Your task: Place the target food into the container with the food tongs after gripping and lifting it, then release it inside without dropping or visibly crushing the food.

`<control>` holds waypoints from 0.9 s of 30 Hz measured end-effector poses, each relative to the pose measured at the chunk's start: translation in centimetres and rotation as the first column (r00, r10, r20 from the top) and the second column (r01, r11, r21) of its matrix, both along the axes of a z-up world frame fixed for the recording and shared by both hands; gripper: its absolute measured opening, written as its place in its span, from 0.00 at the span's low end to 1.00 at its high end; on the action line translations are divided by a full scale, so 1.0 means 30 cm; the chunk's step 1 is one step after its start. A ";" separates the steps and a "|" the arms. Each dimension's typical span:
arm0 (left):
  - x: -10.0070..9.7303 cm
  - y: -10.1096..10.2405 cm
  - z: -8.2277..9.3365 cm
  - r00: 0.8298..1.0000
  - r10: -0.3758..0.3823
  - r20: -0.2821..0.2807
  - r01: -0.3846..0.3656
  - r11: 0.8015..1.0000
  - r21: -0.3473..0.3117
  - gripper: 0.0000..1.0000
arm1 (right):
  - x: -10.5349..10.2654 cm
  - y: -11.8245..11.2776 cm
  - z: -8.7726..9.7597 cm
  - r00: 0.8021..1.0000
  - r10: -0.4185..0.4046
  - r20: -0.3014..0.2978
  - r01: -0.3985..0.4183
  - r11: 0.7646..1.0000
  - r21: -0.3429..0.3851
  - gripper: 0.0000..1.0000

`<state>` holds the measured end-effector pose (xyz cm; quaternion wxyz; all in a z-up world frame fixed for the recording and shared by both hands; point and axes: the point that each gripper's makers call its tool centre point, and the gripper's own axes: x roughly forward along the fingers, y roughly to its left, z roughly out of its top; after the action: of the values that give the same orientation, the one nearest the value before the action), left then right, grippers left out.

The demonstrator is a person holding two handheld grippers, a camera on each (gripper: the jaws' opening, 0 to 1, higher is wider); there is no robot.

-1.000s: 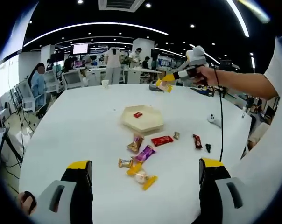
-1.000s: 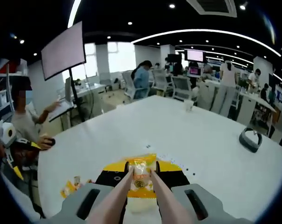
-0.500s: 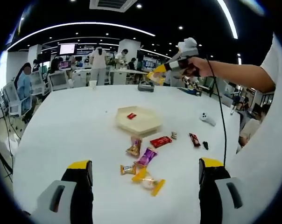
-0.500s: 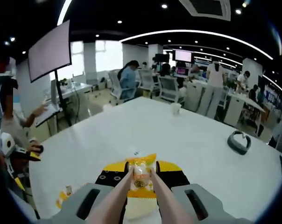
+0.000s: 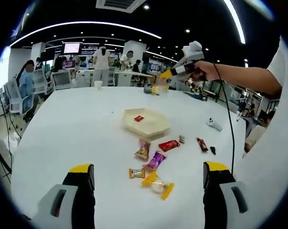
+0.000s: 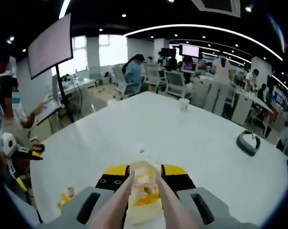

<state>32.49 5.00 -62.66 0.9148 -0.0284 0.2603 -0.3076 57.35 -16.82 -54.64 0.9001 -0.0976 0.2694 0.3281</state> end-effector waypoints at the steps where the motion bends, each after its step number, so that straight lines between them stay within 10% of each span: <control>1: -0.001 0.005 -0.001 1.000 0.004 -0.001 -0.004 1.000 0.002 0.95 | -0.003 0.006 -0.003 1.000 0.006 -0.002 -0.006 1.000 0.002 0.25; 27: -0.048 -0.066 0.040 0.997 -0.066 0.032 0.066 0.998 0.026 0.95 | -0.167 -0.118 0.063 0.999 -0.037 0.040 0.037 0.999 0.016 0.26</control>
<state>31.04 3.01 -61.46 0.9085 -0.0033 0.2501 -0.3347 52.35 -20.35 -52.74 0.9120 -0.0924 0.2506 0.3114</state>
